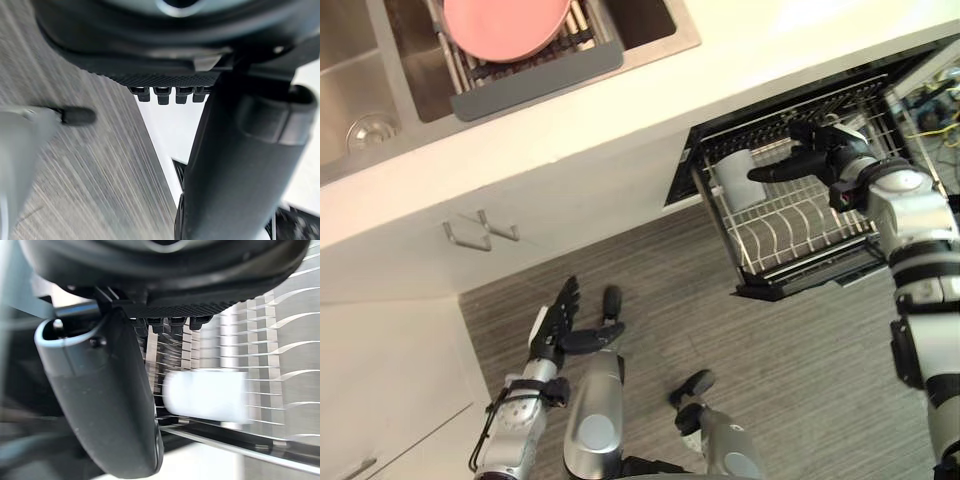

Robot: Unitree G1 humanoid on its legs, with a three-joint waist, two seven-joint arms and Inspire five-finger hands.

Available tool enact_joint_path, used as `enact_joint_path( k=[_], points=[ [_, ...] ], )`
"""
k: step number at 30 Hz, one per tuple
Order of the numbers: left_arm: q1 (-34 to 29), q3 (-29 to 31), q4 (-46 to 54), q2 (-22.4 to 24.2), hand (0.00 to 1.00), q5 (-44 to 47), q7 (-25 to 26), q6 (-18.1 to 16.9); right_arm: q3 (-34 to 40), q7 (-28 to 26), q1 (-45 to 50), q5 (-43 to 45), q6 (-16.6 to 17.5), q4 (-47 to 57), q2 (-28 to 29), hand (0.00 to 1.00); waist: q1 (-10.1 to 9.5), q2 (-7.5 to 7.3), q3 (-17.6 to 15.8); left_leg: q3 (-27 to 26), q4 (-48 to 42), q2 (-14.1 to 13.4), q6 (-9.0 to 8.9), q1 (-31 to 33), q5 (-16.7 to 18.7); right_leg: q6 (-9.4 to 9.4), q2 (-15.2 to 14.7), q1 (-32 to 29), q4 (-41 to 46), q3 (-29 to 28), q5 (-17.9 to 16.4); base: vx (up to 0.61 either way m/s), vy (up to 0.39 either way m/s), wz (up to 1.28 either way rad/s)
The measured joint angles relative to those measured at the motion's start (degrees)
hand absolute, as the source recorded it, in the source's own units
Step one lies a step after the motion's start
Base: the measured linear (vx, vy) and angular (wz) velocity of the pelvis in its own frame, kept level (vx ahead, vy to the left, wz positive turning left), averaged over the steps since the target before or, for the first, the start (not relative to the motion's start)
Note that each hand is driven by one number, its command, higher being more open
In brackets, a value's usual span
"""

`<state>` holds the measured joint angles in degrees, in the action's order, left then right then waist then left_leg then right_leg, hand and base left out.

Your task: Walk over to the sink, pick up the cup, carry it to the dishwasher, place the cup inside the dishwasher, then close the dishwasher door

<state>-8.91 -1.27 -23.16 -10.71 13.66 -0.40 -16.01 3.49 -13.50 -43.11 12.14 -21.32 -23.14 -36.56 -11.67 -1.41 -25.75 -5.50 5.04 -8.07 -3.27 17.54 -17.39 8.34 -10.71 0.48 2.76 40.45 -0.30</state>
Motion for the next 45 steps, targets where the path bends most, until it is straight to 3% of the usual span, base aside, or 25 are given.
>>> enact_joint_path(
  k=[2, 4, 7, 8, 9, 10, 11, 12, 13, 14, 15, 17, 18, 20, 22, 25, 27, 32, 34, 36, 37, 38, 39, 42, 45],
  points=[
    [-2.91, 2.69, -0.3, 2.55, 1.0, -1.7, 1.42, -0.45, 6.39, 1.55, 11.56, -0.03, 1.46, 12.95, 4.94, 1.0, 1.54, -0.31, 2.42, -0.05, -0.02, 1.17, 0.49, -0.51, 1.29, 0.8, -1.18, 0.85, 0.76, 0.81, -0.84, 0.05, 0.059, 0.3],
    [-7.32, 3.39, -2.51, 3.38, 1.0, -4.07, 1.78, -2.15, 13.44, 1.91, 30.66, 0.06, 5.39, 30.52, 12.58, 1.0, 4.52, -0.51, 5.83, -2.75, -0.45, 3.72, 2.88, -2.24, 4.29, 2.6, -4.79, 3.6, 3.72, 3.2, -2.83, 0.12, 0.12, 0.59],
    [-9.51, 5.16, -6.27, 4.89, 1.0, -6.59, 1.49, -2.88, 19.55, 0.01, 44.05, 1.26, 11.63, 39.49, 20.0, 1.0, 8.03, -0.11, 7.58, -5.33, -5.24, 5.79, 4.38, -3.06, 7.85, 2.24, -10.04, 5.47, 11.38, 2.18, -3.41, 0.08, 0.145, 0.48],
    [-9.95, 5.98, -7.43, 5.51, 1.0, -7.25, 1.53, -3.07, 21.12, -0.53, 46.34, 1.31, 13.32, 40.68, 21.99, 1.0, 8.79, -0.19, 7.97, -5.2, -6.14, 6.46, 4.96, -4.0, 8.97, 0.88, -11.83, 5.46, 15.16, 0.56, -3.15, 0.1, 0.224, 0.39],
    [-10.11, 7.17, -9.23, 5.91, 1.0, -8.83, 1.55, -3.9, 22.78, -1.04, 48.17, 1.33, 16.31, 41.46, 24.07, 1.0, 9.27, -0.08, 8.51, -5.15, -5.94, 6.89, 5.58, -5.88, 9.69, -4.35, -13.73, 4.52, 21.21, -1.88, -1.94, 0.08, 0.146, 0.32],
    [-10.3, 7.6, -10.12, 5.97, 1.0, -9.65, 1.73, -4.41, 23.23, -1.21, 48.66, 1.35, 17.72, 41.9, 24.78, 1.0, 9.53, 0.13, 9.15, -5.16, -5.44, 6.9, 5.78, -6.7, 9.86, -7.88, -14.26, 3.05, 24.42, -3.95, -0.51, 0.11, 0.182, 0.36],
    [-10.67, 7.68, -11.67, 5.85, 1.0, -10.84, 2.23, -4.94, 23.46, -1.4, 49.02, 2.13, 20.32, 42.96, 25.5, 1.0, 10.16, 0.84, 10.53, -5.11, -3.39, 6.86, 6.0, -8.07, 10.91, -13.25, -13.82, -0.87, 29.96, -11.56, 4.91, 0.16, 0.205, 0.72],
    [-10.15, 7.43, -13.72, 5.82, 1.0, -12.26, 3.09, -5.74, 23.62, -1.62, 50.0, 3.78, 22.79, 45.21, 26.26, 1.0, 12.17, 1.28, 11.82, -4.52, 0.06, 7.14, 5.25, -9.88, 13.28, -11.01, -11.55, -3.76, 32.47, -19.47, 7.55, 0.24, 0.221, 1.26],
    [-8.8, 7.55, -15.08, 5.19, 1.0, -13.29, 3.67, -6.25, 23.78, -1.9, 51.33, 4.69, 24.86, 48.05, 28.01, 1.0, 14.16, 0.02, 11.9, -4.68, -2.75, 8.05, 5.75, -8.61, 15.4, -7.35, -9.15, -4.44, 33.34, -23.89, -0.93, 0.24, 0.157, 1.45],
    [-8.28, 7.71, -15.51, 4.89, 1.0, -13.95, 4.21, -6.2, 23.79, -1.73, 52.12, 4.73, 26.05, 50.61, 28.58, 1.0, 14.53, -0.18, 11.87, -4.02, -7.04, 7.82, 6.25, -7.64, 16.47, -6.08, -7.31, -4.63, 34.21, -26.11, -5.47, 0.25, 0.033, 1.49],
    [-8.07, 7.59, -16.06, 5.14, 1.0, -15.02, 4.72, -5.98, 23.46, -1.7, 53.75, 4.79, 27.69, 54.21, 29.11, 1.0, 14.94, -0.7, 12.14, -0.9, -6.81, 9.6, 9.4, -8.96, 13.33, -4.84, -3.88, -4.14, 33.15, -29.03, -12.17, 0.17, -0.022, 1.14],
    [-8.07, 7.36, -15.99, 5.19, 1.0, -15.77, 5.19, -5.8, 22.89, -2.27, 54.92, 4.72, 28.88, 55.85, 28.87, 1.0, 15.34, -0.41, 12.82, 2.6, -5.26, 10.38, 10.1, -11.15, 12.92, -5.61, 2.1, -4.27, 26.31, -30.32, -15.62, 0.16, -0.074, 1.17],
    [-8.11, 7.13, -16.02, 5.04, 1.0, -15.91, 5.01, -5.87, 22.15, -2.23, 54.9, 4.58, 29.34, 55.46, 28.79, 1.0, 15.38, -0.09, 13.15, 4.59, -4.98, 10.38, 10.06, -11.86, 12.92, -5.8, 4.55, -5.24, 21.49, -30.95, -15.71, 0.12, -0.077, 1.01],
    [-8.45, 6.88, -16.04, 4.77, 1.0, -16.02, 4.38, -5.86, 20.58, -2.36, 54.85, 4.58, 29.34, 54.74, 28.37, 1.0, 15.08, -0.49, 13.81, 5.87, -4.48, 10.76, 9.57, -12.63, 12.88, -6.16, 5.79, -6.45, 14.52, -31.98, -14.08, 0.11, -0.09, 0.68],
    [-9.06, 6.17, -16.17, 3.82, 1.0, -17.16, 3.6, -5.75, 18.36, -2.63, 55.19, 4.47, 29.38, 53.29, 27.1, 1.0, 14.78, -1.49, 15.32, 6.74, -2.49, 12.56, 8.68, -14.64, 12.69, -5.73, 4.58, -5.72, 10.78, -32.25, -7.59, 0.18, -0.101, 0.61],
    [-9.56, 6.42, -17.75, 4.16, 1.0, -17.33, 3.74, -5.53, 16.68, -2.13, 54.85, 4.48, 29.32, 51.66, 26.35, 1.0, 13.94, 0.27, 17.94, 6.57, 0.21, 11.29, 7.27, -16.13, 11.73, -5.43, 5.86, -1.53, 3.66, -30.46, -4.05, 0.24, -0.075, 0.24],
    [-10.1, 7.1, -18.03, 4.3, 1.0, -17.35, 3.78, -5.37, 16.18, -1.36, 54.78, 4.46, 29.3, 51.45, 26.35, 1.0, 13.84, 0.05, 18.73, 6.57, -0.05, 11.01, 7.06, -16.41, 11.65, -5.27, 6.44, 0.9, -0.12, -30.0, -2.53, 0.23, -0.051, 0.09],
    [-10.07, 7.8, -20.22, 5.04, 1.0, -19.47, 5.06, -5.34, 14.77, 0.98, 54.8, 4.35, 29.3, 51.46, 28.9, 1.0, 13.77, -0.49, 20.63, 5.64, -0.05, 10.78, 5.94, -18.67, 12.05, -5.15, 6.59, 3.67, -1.62, -30.51, -2.45, 0.15, -0.028, -0.07],
    [-10.19, 9.01, -20.95, 5.79, 1.0, -20.5, 6.81, -5.36, 13.56, 1.12, 55.09, 4.03, 29.3, 51.45, 30.11, 1.0, 13.2, -0.23, 20.8, 3.7, -0.4, 10.24, 5.78, -19.71, 14.0, -5.1, 7.02, 4.31, -1.65, -31.49, -2.48, 0.04, -0.015, -0.33],
    [-10.62, 11.69, -22.34, 6.84, 1.0, -20.66, 9.48, -5.37, 12.19, 1.12, 56.43, 4.05, 29.43, 51.56, 31.26, 1.0, 12.67, 0.16, 20.84, 2.33, -12.48, 9.21, 5.2, -14.63, 22.59, -5.31, 7.62, 5.01, -1.5, -31.73, -3.01, -0.01, -0.022, -0.24],
    [-11.02, 12.27, -22.22, 7.17, 1.0, -20.94, 10.15, -5.46, 11.92, 1.09, 57.0, 4.1, 29.5, 52.1, 31.28, 1.0, 12.44, 0.21, 20.79, 1.51, -16.64, 8.82, 5.1, -13.01, 24.93, -5.78, 7.67, 5.41, -1.55, -31.57, -3.84, -0.04, -0.026, -0.04],
    [-11.48, 12.85, -22.71, 7.88, 1.0, -21.96, 11.28, -4.99, 12.0, 0.98, 57.63, 4.63, 29.66, 52.46, 31.16, 1.0, 12.43, 1.4, 20.57, -0.62, -22.71, 6.89, 3.87, -10.63, 28.06, -6.19, 8.31, 6.05, -1.43, -30.95, -4.08, -0.03, -0.01, 0.19],
    [-11.98, 12.52, -22.94, 8.06, 1.0, -23.17, 11.27, -4.38, 12.3, 1.6, 58.02, 5.15, 29.99, 52.33, 31.0, 1.0, 12.49, 1.71, 20.57, -4.91, -23.36, 5.68, 3.35, -10.24, 28.35, -6.23, 8.07, 6.46, -1.44, -30.3, -4.1, -0.02, 0.013, 0.29],
    [-12.4, 12.81, -23.74, 8.47, 1.0, -24.24, 12.15, -4.32, 12.68, 3.45, 57.78, 7.02, 31.51, 51.77, 30.95, 1.0, 11.29, 1.85, 20.4, -6.04, -17.79, 7.39, 4.96, -12.27, 25.18, -5.91, 6.5, 6.39, -1.65, -29.57, -4.14, -0.03, 0.035, 0.2],
    [-12.75, 13.97, -23.71, 9.58, 1.0, -24.46, 13.25, -4.4, 11.79, 4.64, 57.8, 7.03, 32.85, 53.05, 32.16, 1.0, 10.5, 1.92, 20.39, -5.8, -17.74, 8.02, 5.67, -12.3, 25.26, -5.22, 6.06, 6.43, -1.75, -29.29, -4.45, 0.0, 0.037, 0.06]
  ],
)
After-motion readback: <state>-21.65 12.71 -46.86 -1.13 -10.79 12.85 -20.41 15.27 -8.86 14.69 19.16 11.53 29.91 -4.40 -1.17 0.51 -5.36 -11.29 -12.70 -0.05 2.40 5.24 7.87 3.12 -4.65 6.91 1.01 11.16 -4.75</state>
